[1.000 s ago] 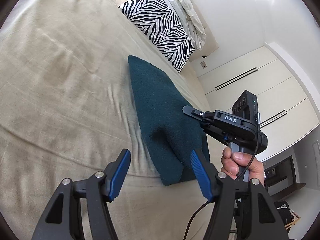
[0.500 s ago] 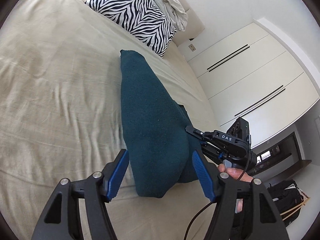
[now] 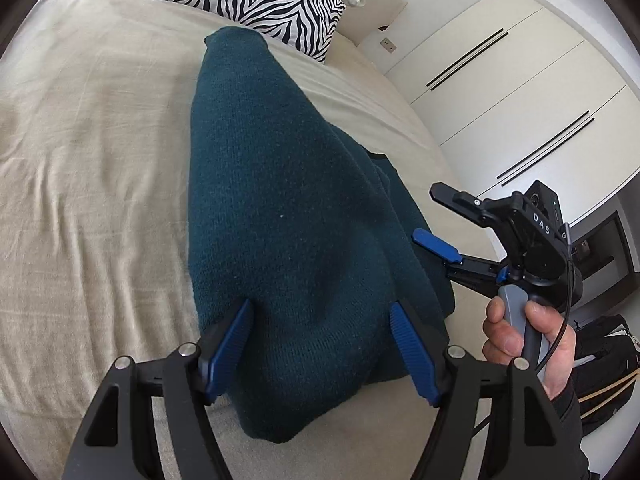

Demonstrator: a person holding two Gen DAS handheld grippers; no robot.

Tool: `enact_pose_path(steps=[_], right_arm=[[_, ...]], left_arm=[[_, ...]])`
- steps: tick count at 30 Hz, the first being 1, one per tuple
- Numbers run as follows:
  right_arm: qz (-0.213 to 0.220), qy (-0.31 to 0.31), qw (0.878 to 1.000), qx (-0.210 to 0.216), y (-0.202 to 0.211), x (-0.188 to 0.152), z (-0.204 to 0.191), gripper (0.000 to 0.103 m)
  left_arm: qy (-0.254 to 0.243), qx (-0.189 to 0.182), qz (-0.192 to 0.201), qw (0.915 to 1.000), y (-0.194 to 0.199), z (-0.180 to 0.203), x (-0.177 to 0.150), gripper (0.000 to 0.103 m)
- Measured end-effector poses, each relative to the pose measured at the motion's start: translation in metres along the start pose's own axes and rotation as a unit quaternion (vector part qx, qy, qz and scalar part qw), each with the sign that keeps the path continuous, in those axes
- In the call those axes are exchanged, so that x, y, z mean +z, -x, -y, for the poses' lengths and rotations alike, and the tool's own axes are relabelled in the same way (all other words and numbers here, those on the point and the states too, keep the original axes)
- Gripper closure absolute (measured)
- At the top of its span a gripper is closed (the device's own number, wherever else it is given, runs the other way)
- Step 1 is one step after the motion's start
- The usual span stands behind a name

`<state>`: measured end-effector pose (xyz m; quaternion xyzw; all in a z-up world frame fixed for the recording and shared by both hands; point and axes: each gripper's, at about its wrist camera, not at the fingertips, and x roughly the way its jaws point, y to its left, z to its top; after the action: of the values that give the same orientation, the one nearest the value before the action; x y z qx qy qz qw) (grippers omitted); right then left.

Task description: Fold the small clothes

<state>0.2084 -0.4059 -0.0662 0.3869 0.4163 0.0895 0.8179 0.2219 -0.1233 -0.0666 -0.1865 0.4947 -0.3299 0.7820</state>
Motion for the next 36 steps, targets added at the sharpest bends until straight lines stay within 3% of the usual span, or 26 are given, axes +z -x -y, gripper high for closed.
enact_pose_path(steps=[5, 9, 12, 15, 18, 19, 22, 27, 30, 36], right_arm=[[-0.072, -0.045, 0.994, 0.071, -0.042, 0.021, 0.002, 0.032], [-0.101, -0.072, 0.988, 0.093, -0.08, 0.037, 0.003, 0.032], [-0.113, -0.043, 0.989, 0.087, -0.097, 0.049, -0.017, 0.034], [-0.1, 0.013, 0.991, 0.083, -0.101, 0.061, -0.046, 0.04], [-0.043, 0.038, 0.99, 0.126, -0.082, 0.071, -0.062, 0.04], [-0.023, 0.042, 0.993, 0.109, -0.076, 0.074, -0.061, 0.04], [-0.02, 0.037, 0.999, -0.029, -0.073, 0.079, -0.047, 0.039], [-0.019, 0.091, 0.995, -0.036, -0.054, 0.063, -0.052, 0.04], [-0.039, 0.11, 0.993, 0.013, -0.058, 0.056, -0.062, 0.042], [-0.107, 0.082, 0.99, -0.039, -0.097, 0.047, -0.056, 0.058]], left_arm=[[-0.009, 0.004, -0.004, 0.9999, -0.005, 0.005, 0.0, 0.027], [-0.012, 0.001, -0.007, 0.9999, -0.007, 0.007, 0.0, 0.026], [-0.009, -0.003, -0.008, 0.9999, -0.009, 0.004, 0.0, 0.026], [-0.01, -0.004, -0.007, 0.9999, -0.011, 0.005, 0.001, 0.025], [-0.016, -0.001, -0.007, 0.9998, -0.016, 0.008, 0.003, 0.022], [-0.018, 0.0, -0.007, 0.9998, -0.017, 0.009, 0.003, 0.021], [-0.02, 0.004, -0.006, 0.9998, -0.019, 0.013, 0.003, 0.021], [-0.021, 0.005, -0.005, 0.9998, -0.023, 0.015, 0.003, 0.02], [-0.021, 0.005, -0.005, 0.9998, -0.023, 0.015, 0.003, 0.02], [-0.019, 0.003, -0.005, 0.9998, -0.022, 0.017, 0.002, 0.02]])
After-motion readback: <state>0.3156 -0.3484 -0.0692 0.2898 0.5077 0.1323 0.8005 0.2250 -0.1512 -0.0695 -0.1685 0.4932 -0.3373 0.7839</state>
